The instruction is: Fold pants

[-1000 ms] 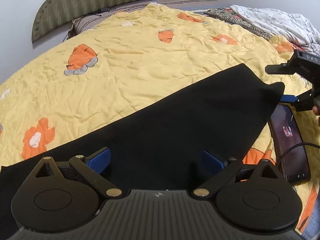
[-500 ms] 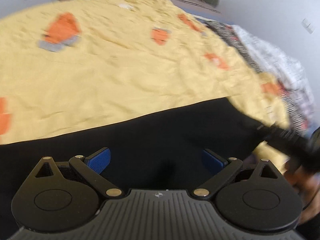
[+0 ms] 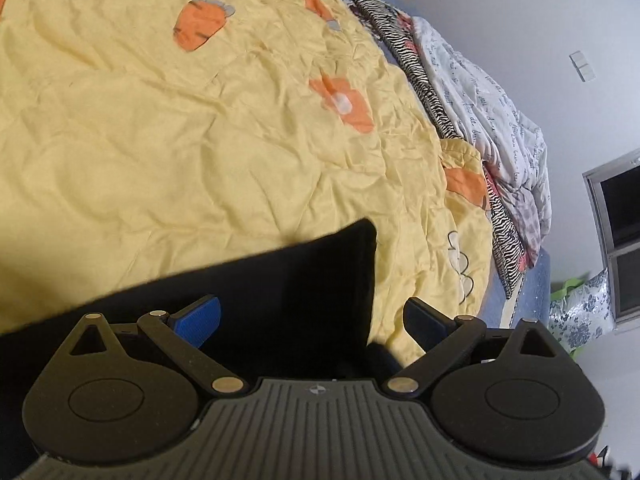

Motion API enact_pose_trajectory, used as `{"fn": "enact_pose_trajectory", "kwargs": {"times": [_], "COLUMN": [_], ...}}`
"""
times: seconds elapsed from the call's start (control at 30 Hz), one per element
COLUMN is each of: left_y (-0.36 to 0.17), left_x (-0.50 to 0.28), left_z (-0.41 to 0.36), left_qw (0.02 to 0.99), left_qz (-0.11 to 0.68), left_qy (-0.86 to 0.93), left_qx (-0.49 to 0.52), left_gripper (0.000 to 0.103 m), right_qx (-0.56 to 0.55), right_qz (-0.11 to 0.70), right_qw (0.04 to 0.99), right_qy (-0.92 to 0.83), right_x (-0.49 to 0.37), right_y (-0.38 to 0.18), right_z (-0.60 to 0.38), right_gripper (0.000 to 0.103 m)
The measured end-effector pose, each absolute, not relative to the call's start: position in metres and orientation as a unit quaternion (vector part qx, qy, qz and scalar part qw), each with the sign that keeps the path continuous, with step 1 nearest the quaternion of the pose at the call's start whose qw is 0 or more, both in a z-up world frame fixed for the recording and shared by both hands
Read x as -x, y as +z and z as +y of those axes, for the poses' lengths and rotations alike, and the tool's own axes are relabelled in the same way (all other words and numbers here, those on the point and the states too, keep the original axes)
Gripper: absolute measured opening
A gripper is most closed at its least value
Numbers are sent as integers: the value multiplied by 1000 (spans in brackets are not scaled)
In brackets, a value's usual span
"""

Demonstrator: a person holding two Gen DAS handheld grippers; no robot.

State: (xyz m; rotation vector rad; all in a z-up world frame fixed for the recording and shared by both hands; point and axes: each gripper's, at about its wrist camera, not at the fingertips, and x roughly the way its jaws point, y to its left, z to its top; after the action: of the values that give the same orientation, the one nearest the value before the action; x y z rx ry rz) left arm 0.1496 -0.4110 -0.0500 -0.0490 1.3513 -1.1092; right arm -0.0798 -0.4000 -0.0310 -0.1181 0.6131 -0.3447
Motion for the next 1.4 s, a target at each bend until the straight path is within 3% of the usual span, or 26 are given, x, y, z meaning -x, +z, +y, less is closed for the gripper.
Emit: {"fn": "enact_pose_trajectory", "kwargs": {"times": [0.2, 0.23, 0.3, 0.33, 0.37, 0.43, 0.5, 0.53, 0.6, 0.67, 0.7, 0.73, 0.83, 1.13, 1.4], "left_y": [-53, -57, -64, -68, -71, -74, -72, -69, -61, -53, -49, -46, -34, 13, 6], "left_x": [-146, -147, -146, -145, -144, -143, -141, -141, -138, -135, -133, -131, -124, -125, -137], "left_z": [-423, -423, -425, -426, -425, -421, -419, -417, -413, -408, -405, -401, -385, -267, -151], "left_qw": [625, 623, 617, 614, 612, 619, 629, 633, 645, 659, 667, 675, 700, 791, 847], "left_qz": [597, 601, 610, 616, 622, 619, 609, 603, 588, 570, 561, 553, 527, 454, 448], "left_qy": [-503, -500, -497, -494, -488, -482, -484, -485, -488, -491, -489, -488, -482, -409, -286], "left_qx": [24, 26, 25, 18, 12, 13, 13, 15, 18, 14, 10, 6, -6, -8, -14], "left_gripper": [95, 88, 59, 31, 13, 4, 4, 4, 4, 4, 4, 4, 4, 5, 5], "right_qx": [151, 158, 170, 175, 176, 170, 150, 134, 101, 74, 61, 52, 45, 109, 132], "right_qz": [300, 300, 296, 293, 292, 289, 304, 314, 325, 323, 327, 323, 310, 262, 267], "right_qw": [933, 932, 931, 931, 930, 931, 927, 924, 923, 926, 926, 928, 932, 951, 954], "right_qy": [-128, -126, -128, -130, -135, -148, -163, -171, -179, -178, -179, -179, -182, -121, 10], "right_x": [78, 78, 79, 79, 80, 81, 81, 80, 84, 89, 90, 90, 89, 80, 50], "right_y": [-39, -40, -41, -42, -43, -44, -47, -48, -53, -56, -58, -57, -51, -35, -48], "right_z": [-368, -365, -360, -359, -359, -363, -368, -372, -382, -389, -393, -396, -398, -314, -227], "right_gripper": [18, 18, 18, 18, 18, 19, 28, 42, 59, 58, 49, 29, 12, 12, 12]}}
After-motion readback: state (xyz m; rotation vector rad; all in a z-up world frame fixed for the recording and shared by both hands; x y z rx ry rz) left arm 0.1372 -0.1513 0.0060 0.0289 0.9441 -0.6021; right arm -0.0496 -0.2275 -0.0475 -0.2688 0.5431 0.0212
